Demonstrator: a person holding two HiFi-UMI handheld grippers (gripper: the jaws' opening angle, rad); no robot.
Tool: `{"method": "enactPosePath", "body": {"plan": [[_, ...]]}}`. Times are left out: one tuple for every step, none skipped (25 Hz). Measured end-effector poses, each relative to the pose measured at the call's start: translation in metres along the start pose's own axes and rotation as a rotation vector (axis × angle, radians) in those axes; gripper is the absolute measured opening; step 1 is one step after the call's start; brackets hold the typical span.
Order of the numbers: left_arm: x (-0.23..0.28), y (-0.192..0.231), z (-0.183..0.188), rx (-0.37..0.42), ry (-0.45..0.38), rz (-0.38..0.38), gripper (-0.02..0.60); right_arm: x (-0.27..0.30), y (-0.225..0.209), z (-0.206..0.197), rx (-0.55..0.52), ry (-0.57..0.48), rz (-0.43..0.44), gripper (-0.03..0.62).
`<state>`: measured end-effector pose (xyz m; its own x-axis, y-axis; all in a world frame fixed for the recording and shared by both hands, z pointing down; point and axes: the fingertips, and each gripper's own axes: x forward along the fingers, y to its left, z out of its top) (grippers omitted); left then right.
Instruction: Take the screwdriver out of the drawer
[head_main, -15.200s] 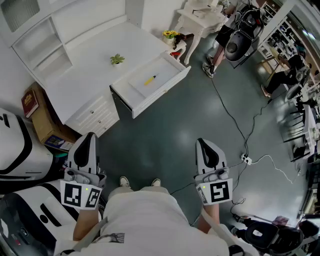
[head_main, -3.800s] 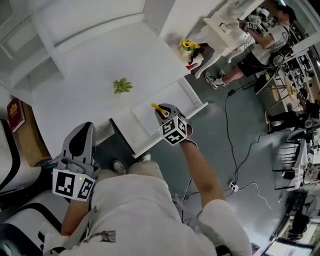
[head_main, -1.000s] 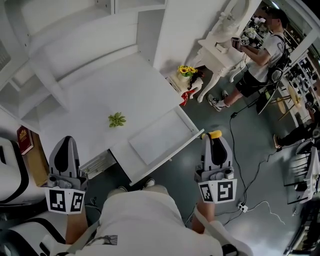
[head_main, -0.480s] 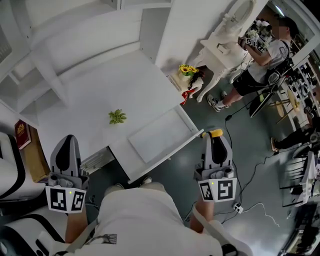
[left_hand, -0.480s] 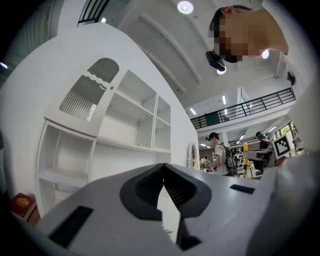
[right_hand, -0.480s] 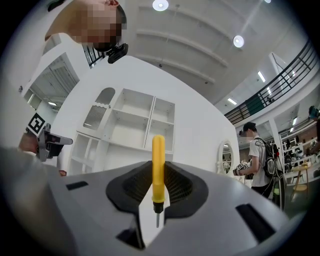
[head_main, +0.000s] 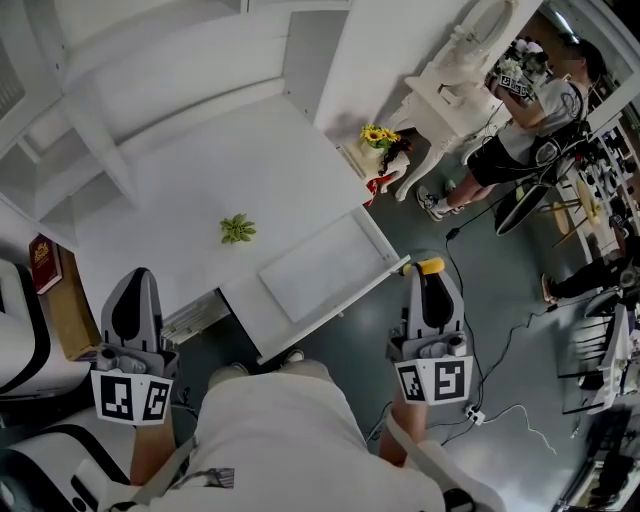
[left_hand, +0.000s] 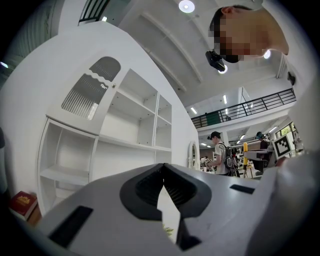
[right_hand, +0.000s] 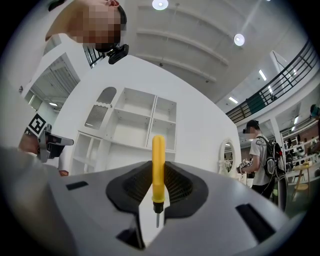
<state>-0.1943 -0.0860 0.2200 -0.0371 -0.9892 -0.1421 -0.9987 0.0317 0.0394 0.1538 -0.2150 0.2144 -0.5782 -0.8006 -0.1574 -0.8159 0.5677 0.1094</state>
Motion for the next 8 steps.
{"method": "enactPosePath", "body": {"plan": [[0.000, 0.000, 0.000, 0.000, 0.001, 0.000, 0.015, 0.000, 0.001, 0.000, -0.001, 0.002, 0.001, 0.081], [-0.001, 0.001, -0.001, -0.001, 0.001, -0.001, 0.015, 0.000, 0.002, -0.001, -0.002, 0.002, 0.002, 0.081], [-0.001, 0.001, -0.003, -0.002, 0.001, -0.002, 0.015, -0.001, 0.004, -0.002, -0.004, 0.003, 0.003, 0.081], [-0.001, 0.002, -0.005, -0.003, 0.001, -0.003, 0.015, -0.001, 0.005, -0.004, -0.006, 0.003, 0.004, 0.081], [-0.001, 0.002, -0.007, -0.004, 0.001, -0.004, 0.015, 0.000, 0.006, -0.005, -0.008, 0.003, 0.005, 0.081], [-0.001, 0.002, -0.009, -0.005, 0.002, -0.004, 0.015, 0.000, 0.007, -0.007, -0.009, 0.004, 0.006, 0.081], [-0.001, 0.003, -0.011, -0.007, 0.004, -0.005, 0.015, 0.001, 0.008, -0.009, -0.009, 0.004, 0.007, 0.081], [0.000, 0.003, -0.013, -0.008, 0.005, -0.006, 0.015, 0.001, 0.008, -0.010, -0.010, 0.005, 0.008, 0.081]]}}
